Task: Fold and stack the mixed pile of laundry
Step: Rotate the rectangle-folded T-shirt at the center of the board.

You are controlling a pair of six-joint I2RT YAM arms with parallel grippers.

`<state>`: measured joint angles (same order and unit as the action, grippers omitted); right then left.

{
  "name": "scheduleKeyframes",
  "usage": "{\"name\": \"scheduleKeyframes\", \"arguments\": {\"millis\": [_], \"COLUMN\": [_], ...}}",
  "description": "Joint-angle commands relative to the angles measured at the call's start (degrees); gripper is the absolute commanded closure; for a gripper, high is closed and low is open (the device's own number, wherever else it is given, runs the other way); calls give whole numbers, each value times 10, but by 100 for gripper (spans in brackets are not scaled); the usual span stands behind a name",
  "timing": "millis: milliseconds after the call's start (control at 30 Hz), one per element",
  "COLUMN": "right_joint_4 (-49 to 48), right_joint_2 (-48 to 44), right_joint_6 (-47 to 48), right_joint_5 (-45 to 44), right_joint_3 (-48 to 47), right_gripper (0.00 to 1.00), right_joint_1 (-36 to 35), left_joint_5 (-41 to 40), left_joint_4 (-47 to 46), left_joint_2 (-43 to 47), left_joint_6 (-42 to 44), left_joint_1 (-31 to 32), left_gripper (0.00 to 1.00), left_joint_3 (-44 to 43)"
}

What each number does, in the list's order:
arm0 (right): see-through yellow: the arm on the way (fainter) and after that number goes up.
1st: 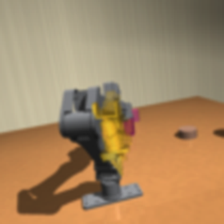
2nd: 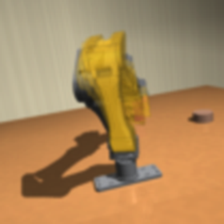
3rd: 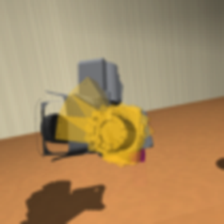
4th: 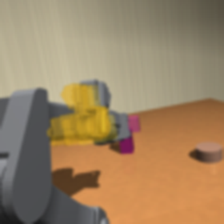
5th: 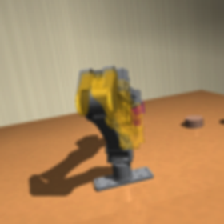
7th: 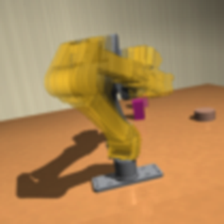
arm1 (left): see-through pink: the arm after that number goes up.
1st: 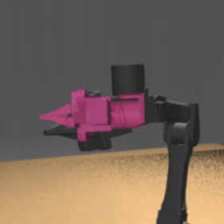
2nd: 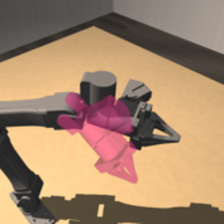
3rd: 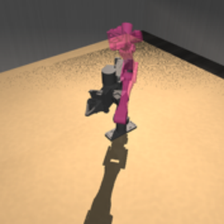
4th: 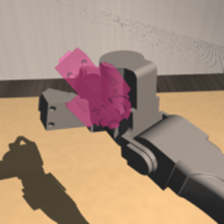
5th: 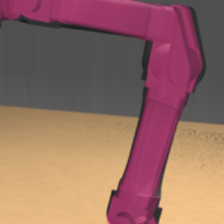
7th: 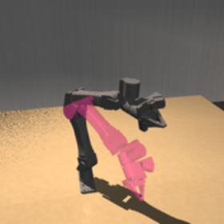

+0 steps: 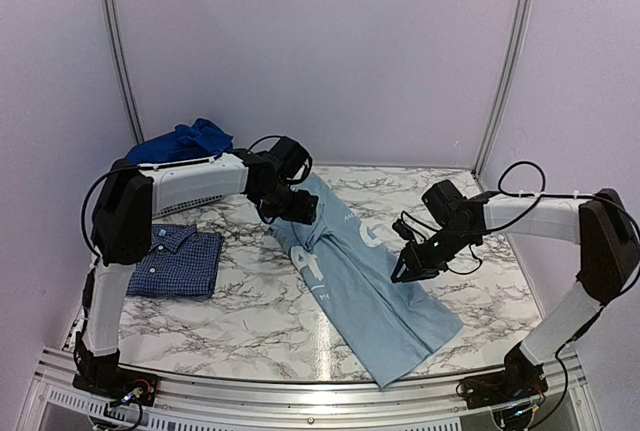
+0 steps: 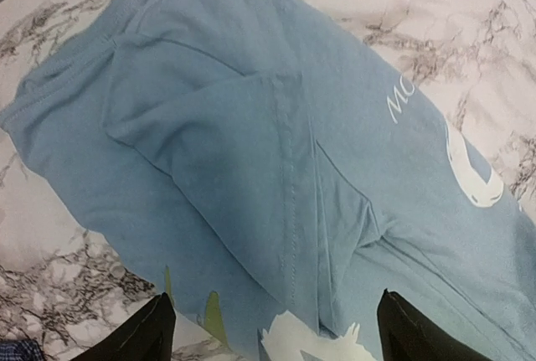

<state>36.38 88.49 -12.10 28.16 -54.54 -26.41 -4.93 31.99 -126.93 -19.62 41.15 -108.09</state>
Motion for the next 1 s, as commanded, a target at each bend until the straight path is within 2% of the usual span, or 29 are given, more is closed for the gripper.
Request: {"name": "scheduleKeyframes", "arguments": {"millis": [0, 200, 333, 400, 500, 600, 733, 867, 967], "right_joint_4": [-2, -40, -101, -130, -158, -153, -103, -103, -92], "right_joint_2": [31, 53, 76, 99, 142, 157, 138, 122, 148], "right_joint_6": [32, 11, -56, -88, -117, -123, -84, -64, -39], "right_joint_5": [-15, 9, 43, 62, 93, 114, 90, 71, 48], "right_joint_3": [13, 69, 85, 67, -13, -89, -137, -138, -179], "right_gripper": [72, 80, 80, 79, 73, 68, 62, 60, 60], "right_joint_1": [-11, -49, -108, -141, -174, -176, -160, -108, -84], "left_joint_5": [11, 14, 2, -1, 0, 20, 39, 40, 46], "left_joint_4": [13, 4, 6, 9, 11, -6, -13, -29, -62], "left_joint_2": [-22, -98, -167, -208, -252, -238, -167, -49, 27], "left_joint_6": [-36, -21, 10, 22, 31, 36, 45, 41, 34], "left_joint_1": [3, 3, -7, -21, -49, -67, -63, -52, -32], "left_gripper": [15, 19, 20, 20, 16, 8, 5, 4, 5], "left_joint_3": [35, 4, -93, -164, -266, -296, -248, -98, 28]}}
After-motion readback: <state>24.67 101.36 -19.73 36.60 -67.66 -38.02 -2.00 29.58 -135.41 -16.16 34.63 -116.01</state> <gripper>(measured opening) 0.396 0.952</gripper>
